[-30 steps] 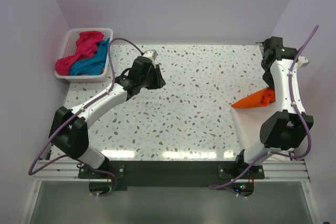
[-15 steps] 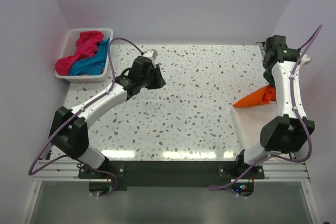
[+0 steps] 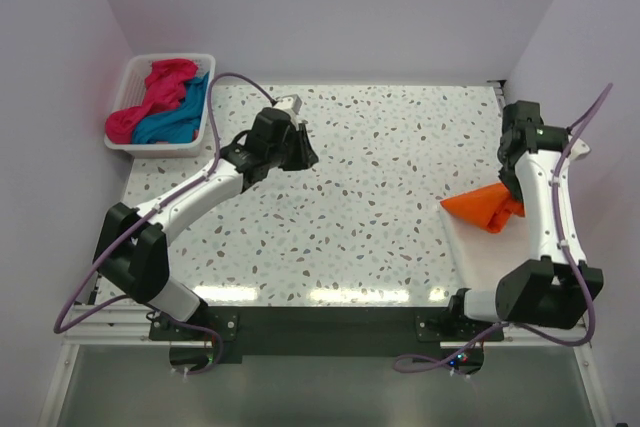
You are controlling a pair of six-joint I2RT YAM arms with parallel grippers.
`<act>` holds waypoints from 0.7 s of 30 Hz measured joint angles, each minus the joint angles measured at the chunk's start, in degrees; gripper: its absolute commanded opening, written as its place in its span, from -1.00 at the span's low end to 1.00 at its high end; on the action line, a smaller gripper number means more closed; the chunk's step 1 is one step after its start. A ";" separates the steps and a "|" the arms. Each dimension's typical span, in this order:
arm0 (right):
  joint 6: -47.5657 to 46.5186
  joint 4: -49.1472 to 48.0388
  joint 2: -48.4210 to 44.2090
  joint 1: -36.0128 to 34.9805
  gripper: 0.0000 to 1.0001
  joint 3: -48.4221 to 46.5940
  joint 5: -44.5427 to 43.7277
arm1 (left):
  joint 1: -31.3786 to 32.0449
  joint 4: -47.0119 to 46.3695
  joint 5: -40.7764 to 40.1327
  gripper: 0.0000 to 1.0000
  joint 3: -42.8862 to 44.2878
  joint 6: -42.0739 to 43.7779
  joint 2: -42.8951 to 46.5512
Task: Fold and stack the t-shirts
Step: Neatly place the folded tshirt to the corner, then reset both grippers
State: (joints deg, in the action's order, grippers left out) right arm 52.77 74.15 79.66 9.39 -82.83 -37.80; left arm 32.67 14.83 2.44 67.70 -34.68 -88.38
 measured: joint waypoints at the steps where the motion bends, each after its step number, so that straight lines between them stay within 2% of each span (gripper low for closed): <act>1: 0.70 -0.07 -1.86 0.00 0.40 2.23 0.17 | 0.20 -0.26 0.24 -0.37 -0.15 0.00 0.00; 2: 0.74 0.35 -4.24 0.00 0.77 5.16 0.66 | 0.50 -0.61 0.48 -0.35 -0.33 -0.02 -0.13; 3: 1.03 0.85 -6.75 0.00 0.97 7.96 1.27 | 0.85 -0.94 0.76 -0.33 -0.50 -0.02 -0.24; 7: 0.50 2.73 -16.31 0.00 0.97 15.72 1.73 | 2.34 -2.16 1.90 -0.31 -1.38 -0.15 -1.22; 12: -2.25 1.09 -23.54 0.00 0.97 16.61 2.82 | 3.10 -3.41 2.49 -0.29 -3.21 -0.20 -1.40; 21: -9.03 -10.58 -23.04 -0.50 0.97 22.49 11.26 | 3.10 -3.67 2.12 -0.26 -6.16 -0.20 0.55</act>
State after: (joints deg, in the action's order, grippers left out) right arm 43.75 63.57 56.62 8.88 -60.34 -26.55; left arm 35.77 11.16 4.56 61.54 -34.87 -87.83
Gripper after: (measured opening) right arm 0.986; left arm 0.365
